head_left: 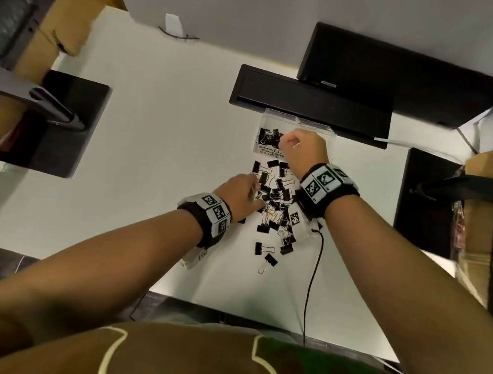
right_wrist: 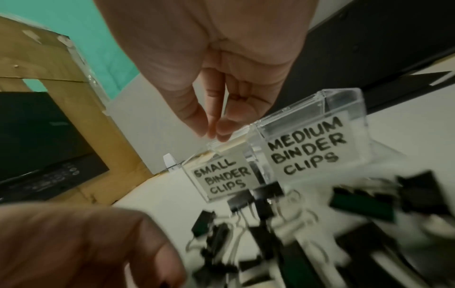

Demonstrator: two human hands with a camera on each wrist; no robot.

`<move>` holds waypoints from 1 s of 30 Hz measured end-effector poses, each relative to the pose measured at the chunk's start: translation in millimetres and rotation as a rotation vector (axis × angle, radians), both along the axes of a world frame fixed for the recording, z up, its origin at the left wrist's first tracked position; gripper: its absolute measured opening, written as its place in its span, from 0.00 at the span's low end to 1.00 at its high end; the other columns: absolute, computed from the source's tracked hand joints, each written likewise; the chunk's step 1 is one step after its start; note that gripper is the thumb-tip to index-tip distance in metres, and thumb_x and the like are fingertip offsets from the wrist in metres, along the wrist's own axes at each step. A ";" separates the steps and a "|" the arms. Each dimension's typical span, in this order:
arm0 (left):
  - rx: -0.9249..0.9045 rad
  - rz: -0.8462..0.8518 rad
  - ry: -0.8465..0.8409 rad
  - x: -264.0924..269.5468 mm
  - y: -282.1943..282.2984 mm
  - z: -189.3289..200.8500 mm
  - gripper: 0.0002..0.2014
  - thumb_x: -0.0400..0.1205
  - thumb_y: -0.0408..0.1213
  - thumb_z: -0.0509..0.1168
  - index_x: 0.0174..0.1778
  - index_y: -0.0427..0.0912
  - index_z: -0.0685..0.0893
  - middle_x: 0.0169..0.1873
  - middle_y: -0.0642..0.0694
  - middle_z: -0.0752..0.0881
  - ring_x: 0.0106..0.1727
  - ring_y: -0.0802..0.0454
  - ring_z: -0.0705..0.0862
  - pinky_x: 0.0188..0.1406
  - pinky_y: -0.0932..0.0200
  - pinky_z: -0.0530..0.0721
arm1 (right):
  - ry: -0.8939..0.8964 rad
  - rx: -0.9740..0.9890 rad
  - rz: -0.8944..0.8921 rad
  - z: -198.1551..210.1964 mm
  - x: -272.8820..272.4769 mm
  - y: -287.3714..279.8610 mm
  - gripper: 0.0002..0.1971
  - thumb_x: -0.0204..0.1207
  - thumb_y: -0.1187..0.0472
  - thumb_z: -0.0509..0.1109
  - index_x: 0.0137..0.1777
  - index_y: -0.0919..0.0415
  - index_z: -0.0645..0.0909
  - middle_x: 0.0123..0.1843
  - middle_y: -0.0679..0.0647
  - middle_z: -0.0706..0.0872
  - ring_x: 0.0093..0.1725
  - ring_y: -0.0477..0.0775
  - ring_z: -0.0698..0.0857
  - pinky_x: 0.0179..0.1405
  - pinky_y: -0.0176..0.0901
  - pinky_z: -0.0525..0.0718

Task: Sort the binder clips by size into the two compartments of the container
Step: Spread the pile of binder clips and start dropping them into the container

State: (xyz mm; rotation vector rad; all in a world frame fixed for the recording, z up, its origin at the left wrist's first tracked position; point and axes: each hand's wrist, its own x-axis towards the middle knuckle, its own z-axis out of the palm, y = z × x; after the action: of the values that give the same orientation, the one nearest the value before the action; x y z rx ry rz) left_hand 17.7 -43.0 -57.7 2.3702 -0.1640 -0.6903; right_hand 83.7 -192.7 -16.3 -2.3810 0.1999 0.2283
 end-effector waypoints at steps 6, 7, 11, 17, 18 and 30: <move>-0.034 0.094 -0.006 2.6 -3.8 -3.0 0.07 0.82 0.39 0.63 0.46 0.39 0.82 0.44 0.42 0.86 0.43 0.46 0.85 0.43 0.55 0.83 | 0.255 -0.069 0.197 -31.4 -58.0 -13.8 0.06 0.74 0.66 0.66 0.39 0.56 0.82 0.35 0.45 0.77 0.34 0.46 0.79 0.42 0.45 0.84; -0.037 0.114 -0.006 3.8 -2.6 -2.9 0.07 0.83 0.38 0.61 0.46 0.39 0.82 0.44 0.42 0.86 0.41 0.47 0.84 0.39 0.59 0.82 | 0.280 -0.104 0.233 -35.7 -66.2 -16.0 0.06 0.73 0.65 0.69 0.46 0.55 0.84 0.37 0.45 0.77 0.36 0.47 0.79 0.43 0.44 0.83; -0.070 0.160 -0.031 11.8 6.0 -3.0 0.06 0.83 0.33 0.59 0.47 0.40 0.82 0.43 0.47 0.84 0.40 0.52 0.81 0.31 0.71 0.71 | 0.210 -0.142 0.229 -47.0 -85.6 -22.8 0.11 0.74 0.68 0.69 0.54 0.57 0.84 0.45 0.49 0.75 0.42 0.49 0.77 0.44 0.43 0.80; 0.001 0.121 -0.137 9.7 18.0 -4.6 0.07 0.79 0.32 0.63 0.50 0.40 0.83 0.49 0.46 0.77 0.46 0.51 0.78 0.49 0.61 0.74 | 0.115 -0.101 0.105 -45.2 -93.2 -26.9 0.13 0.75 0.69 0.67 0.59 0.62 0.82 0.49 0.51 0.75 0.45 0.48 0.76 0.47 0.39 0.77; 0.012 0.057 -0.139 5.7 17.6 -4.9 0.07 0.78 0.32 0.63 0.50 0.40 0.83 0.48 0.46 0.77 0.47 0.50 0.78 0.49 0.61 0.74 | 0.115 -0.133 0.128 -45.6 -94.3 -25.3 0.13 0.75 0.68 0.68 0.59 0.61 0.81 0.51 0.53 0.76 0.47 0.49 0.76 0.47 0.41 0.78; 0.125 -0.330 -0.150 -23.2 10.4 -19.3 0.11 0.79 0.30 0.63 0.57 0.36 0.81 0.57 0.38 0.77 0.54 0.40 0.81 0.56 0.49 0.82 | 0.110 -0.132 0.244 -54.1 -97.8 -14.4 0.07 0.72 0.67 0.71 0.50 0.63 0.81 0.56 0.58 0.78 0.56 0.55 0.78 0.54 0.44 0.79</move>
State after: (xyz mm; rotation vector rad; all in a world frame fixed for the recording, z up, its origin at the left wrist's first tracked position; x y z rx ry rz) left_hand -5.6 -32.7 -77.0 2.5436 -0.6039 -0.6889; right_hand -14.0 -207.1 -70.4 -2.5243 -0.0271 0.4750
